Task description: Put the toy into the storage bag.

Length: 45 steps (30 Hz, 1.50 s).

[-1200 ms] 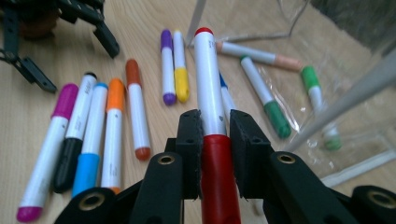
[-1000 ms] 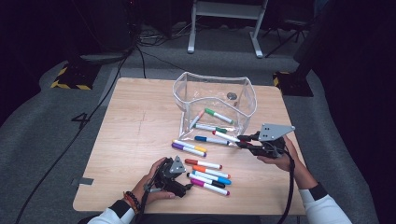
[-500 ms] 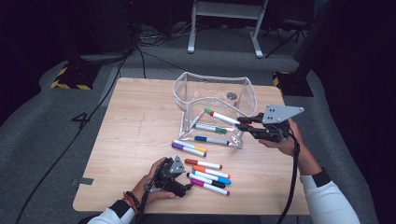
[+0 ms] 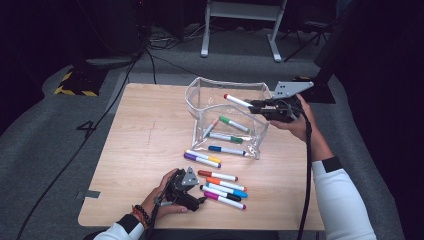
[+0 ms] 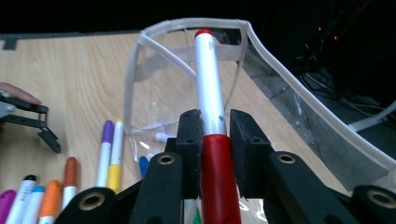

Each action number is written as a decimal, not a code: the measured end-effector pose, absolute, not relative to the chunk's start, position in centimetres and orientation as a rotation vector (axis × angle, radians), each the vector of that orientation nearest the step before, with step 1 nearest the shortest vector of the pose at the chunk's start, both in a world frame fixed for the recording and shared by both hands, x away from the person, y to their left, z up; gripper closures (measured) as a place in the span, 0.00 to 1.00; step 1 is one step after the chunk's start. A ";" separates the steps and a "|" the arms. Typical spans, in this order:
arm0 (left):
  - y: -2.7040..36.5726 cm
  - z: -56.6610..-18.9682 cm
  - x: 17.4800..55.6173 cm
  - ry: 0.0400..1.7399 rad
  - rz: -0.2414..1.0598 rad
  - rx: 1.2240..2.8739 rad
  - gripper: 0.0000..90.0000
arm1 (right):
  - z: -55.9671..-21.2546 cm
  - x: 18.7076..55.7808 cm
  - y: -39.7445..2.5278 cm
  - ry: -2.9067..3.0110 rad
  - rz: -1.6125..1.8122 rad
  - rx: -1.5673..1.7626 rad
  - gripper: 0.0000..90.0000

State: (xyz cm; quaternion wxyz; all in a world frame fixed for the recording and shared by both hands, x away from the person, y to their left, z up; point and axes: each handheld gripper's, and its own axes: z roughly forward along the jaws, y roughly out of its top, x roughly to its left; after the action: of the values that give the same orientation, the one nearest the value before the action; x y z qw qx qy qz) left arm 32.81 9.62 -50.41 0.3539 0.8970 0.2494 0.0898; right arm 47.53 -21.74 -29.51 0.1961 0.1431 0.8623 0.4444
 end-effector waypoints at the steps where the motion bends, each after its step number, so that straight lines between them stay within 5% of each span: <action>1: 9.6 -50.4 32.8 0.645 0.232 2.319 0.11 | -29.6 48.4 -21.5 2.426 1.215 0.425 0.83; 28: 9.6 -50.4 32.8 0.644 0.233 2.320 0.11 | -32.9 52.4 -17.6 2.743 0.843 0.558 0.83; 45: 9.7 -50.4 32.8 0.638 0.231 2.319 0.11 | -30.4 49.8 -21.7 2.501 1.100 0.636 0.60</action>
State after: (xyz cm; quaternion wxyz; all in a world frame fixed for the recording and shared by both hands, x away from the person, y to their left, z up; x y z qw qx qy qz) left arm 32.81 9.66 -50.42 0.3547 0.8974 0.2467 0.0892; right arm 49.83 -21.73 -30.40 0.1672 0.2236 0.8790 0.3864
